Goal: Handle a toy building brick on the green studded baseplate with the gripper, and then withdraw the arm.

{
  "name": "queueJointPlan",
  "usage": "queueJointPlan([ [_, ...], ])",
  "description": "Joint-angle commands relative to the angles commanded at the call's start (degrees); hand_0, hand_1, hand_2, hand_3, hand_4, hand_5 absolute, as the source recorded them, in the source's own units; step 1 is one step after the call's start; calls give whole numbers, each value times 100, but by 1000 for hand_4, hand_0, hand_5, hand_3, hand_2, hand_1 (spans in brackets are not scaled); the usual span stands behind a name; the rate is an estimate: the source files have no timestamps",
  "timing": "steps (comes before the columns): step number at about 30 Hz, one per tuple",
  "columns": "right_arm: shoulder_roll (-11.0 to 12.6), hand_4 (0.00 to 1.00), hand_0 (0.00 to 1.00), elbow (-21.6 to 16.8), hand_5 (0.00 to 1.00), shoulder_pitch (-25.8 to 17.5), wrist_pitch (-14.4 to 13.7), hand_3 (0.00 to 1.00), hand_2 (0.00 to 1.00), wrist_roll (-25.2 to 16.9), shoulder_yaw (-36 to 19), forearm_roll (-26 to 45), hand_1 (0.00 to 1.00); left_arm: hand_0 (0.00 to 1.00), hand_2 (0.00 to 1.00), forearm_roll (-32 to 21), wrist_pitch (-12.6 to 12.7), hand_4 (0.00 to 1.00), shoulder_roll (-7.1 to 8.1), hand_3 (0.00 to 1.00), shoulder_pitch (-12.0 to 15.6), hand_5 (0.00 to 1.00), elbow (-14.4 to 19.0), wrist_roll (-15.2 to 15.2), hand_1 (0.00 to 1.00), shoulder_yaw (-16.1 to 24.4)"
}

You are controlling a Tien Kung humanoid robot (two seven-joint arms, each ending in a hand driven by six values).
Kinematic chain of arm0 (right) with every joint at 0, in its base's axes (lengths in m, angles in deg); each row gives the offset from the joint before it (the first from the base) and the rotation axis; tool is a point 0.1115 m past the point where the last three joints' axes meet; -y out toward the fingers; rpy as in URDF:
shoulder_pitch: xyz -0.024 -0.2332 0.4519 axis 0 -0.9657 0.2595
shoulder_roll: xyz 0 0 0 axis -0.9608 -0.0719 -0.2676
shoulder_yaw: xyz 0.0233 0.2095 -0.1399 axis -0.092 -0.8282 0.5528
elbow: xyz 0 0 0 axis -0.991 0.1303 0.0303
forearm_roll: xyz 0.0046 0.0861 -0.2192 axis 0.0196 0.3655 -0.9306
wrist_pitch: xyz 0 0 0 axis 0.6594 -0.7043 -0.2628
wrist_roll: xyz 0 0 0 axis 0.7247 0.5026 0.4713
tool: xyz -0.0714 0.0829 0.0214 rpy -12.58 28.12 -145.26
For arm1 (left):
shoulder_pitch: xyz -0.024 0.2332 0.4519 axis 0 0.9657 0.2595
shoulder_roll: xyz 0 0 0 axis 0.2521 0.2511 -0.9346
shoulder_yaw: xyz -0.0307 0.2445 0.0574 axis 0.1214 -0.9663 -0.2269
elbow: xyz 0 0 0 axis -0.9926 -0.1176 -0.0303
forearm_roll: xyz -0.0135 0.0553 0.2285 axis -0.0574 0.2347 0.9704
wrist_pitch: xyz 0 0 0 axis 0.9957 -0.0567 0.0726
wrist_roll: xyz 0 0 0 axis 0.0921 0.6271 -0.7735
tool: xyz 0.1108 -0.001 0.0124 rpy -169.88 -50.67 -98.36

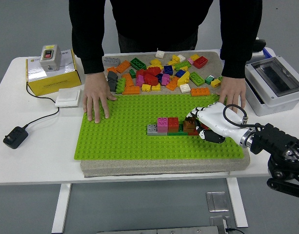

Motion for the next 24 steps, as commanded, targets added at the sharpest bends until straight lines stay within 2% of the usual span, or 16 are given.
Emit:
queueJointPlan([
  [24, 96, 2, 114, 87, 361, -62, -14, 704, 753, -55, -110, 29, 176, 675, 580, 5, -16, 114, -8, 632, -15, 715, 0, 7, 657, 29],
])
